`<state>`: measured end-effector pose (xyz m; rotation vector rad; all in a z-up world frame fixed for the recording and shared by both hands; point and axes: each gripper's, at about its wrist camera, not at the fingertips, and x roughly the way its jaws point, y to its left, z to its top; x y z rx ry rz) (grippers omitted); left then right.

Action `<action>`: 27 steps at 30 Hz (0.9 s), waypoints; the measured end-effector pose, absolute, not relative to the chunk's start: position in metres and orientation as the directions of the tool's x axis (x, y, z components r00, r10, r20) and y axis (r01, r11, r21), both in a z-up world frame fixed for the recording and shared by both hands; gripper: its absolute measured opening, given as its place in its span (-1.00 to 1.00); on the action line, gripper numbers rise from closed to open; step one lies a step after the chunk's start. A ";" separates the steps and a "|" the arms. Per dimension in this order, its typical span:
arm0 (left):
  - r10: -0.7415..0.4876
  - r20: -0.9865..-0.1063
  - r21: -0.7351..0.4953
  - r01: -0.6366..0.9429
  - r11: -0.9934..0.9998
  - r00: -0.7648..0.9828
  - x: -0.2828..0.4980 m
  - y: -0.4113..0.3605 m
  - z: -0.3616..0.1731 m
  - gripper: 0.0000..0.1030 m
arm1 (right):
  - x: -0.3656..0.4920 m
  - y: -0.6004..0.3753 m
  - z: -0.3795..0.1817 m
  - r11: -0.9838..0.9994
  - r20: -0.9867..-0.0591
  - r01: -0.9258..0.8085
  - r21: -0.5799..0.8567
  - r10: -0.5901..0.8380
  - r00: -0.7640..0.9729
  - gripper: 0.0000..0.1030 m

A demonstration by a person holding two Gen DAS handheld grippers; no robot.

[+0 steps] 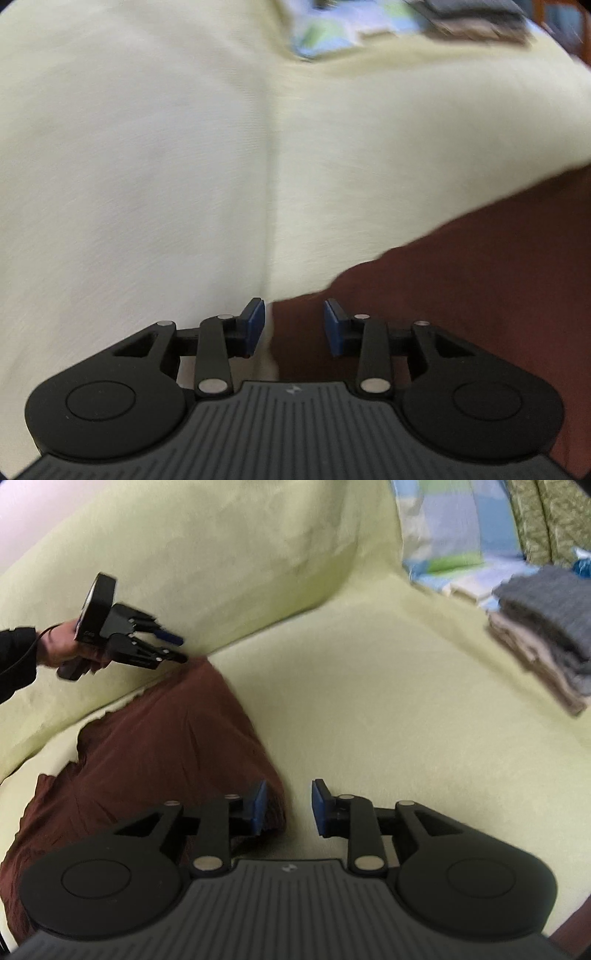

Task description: Fold clothes

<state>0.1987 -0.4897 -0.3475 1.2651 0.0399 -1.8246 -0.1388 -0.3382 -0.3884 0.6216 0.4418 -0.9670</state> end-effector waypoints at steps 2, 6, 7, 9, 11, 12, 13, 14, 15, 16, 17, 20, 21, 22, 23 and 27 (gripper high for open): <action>-0.626 -0.775 0.394 0.708 -0.586 -0.088 0.216 -0.478 -0.339 -0.18 | -0.130 -0.334 -0.383 0.447 -0.591 0.849 0.282 -0.616 0.520 -0.55; -0.551 -0.828 0.304 0.744 -0.595 -0.102 0.254 -0.438 -0.347 -0.18 | -0.099 -0.328 -0.382 0.546 -0.594 0.790 0.277 -0.549 0.588 -0.55; -0.542 -0.836 0.302 0.746 -0.593 -0.092 0.260 -0.430 -0.352 -0.18 | -0.088 -0.326 -0.385 0.576 -0.601 0.769 0.277 -0.521 0.606 -0.55; -0.522 -0.850 0.300 0.751 -0.589 -0.070 0.272 -0.415 -0.362 -0.18 | -0.075 -0.324 -0.388 0.611 -0.613 0.742 0.276 -0.483 0.626 -0.55; -0.527 -0.848 0.304 0.764 -0.569 -0.055 0.282 -0.398 -0.372 -0.17 | -0.060 -0.322 -0.393 0.639 -0.636 0.726 0.256 -0.454 0.624 -0.55; -0.556 -0.830 0.314 0.785 -0.534 -0.046 0.296 -0.392 -0.372 -0.15 | -0.057 -0.321 -0.394 0.641 -0.646 0.727 0.246 -0.450 0.616 -0.55; -0.581 -0.814 0.345 0.800 -0.492 -0.006 0.304 -0.391 -0.372 -0.15 | -0.053 -0.321 -0.398 0.637 -0.666 0.737 0.226 -0.451 0.594 -0.55; -0.604 -0.797 0.354 0.824 -0.443 0.017 0.314 -0.391 -0.368 -0.19 | -0.051 -0.321 -0.401 0.625 -0.684 0.756 0.195 -0.466 0.561 -0.55; -0.625 -0.779 0.361 0.845 -0.393 0.043 0.324 -0.390 -0.365 -0.20 | -0.053 -0.320 -0.401 0.614 -0.688 0.768 0.184 -0.478 0.546 -0.55; -0.642 -0.764 0.364 0.864 -0.349 0.062 0.334 -0.389 -0.361 -0.20 | -0.056 -0.320 -0.400 0.592 -0.688 0.785 0.182 -0.494 0.531 -0.55; -0.654 -0.753 0.357 0.877 -0.321 0.067 0.344 -0.387 -0.356 -0.21 | -0.057 -0.319 -0.398 0.577 -0.689 0.797 0.180 -0.504 0.521 -0.55; -0.675 -0.733 0.380 0.874 -0.303 0.085 0.363 -0.370 -0.343 -0.21 | -0.054 -0.314 -0.392 0.567 -0.695 0.808 0.162 -0.516 0.501 -0.54; -0.666 -0.741 0.386 0.867 -0.316 0.087 0.368 -0.362 -0.342 -0.21 | -0.052 -0.313 -0.392 0.568 -0.698 0.806 0.165 -0.510 0.503 -0.53; -0.648 -0.759 0.366 0.868 -0.336 0.069 0.370 -0.358 -0.343 -0.21 | -0.049 -0.311 -0.392 0.570 -0.701 0.804 0.167 -0.505 0.503 -0.52; -0.629 -0.776 0.351 0.861 -0.367 0.049 0.370 -0.355 -0.346 -0.21 | -0.046 -0.310 -0.392 0.575 -0.705 0.802 0.161 -0.502 0.501 -0.48; -0.585 -0.811 0.347 0.803 -0.485 -0.003 0.364 -0.342 -0.361 -0.24 | -0.035 -0.301 -0.393 0.581 -0.717 0.803 0.136 -0.502 0.484 -0.40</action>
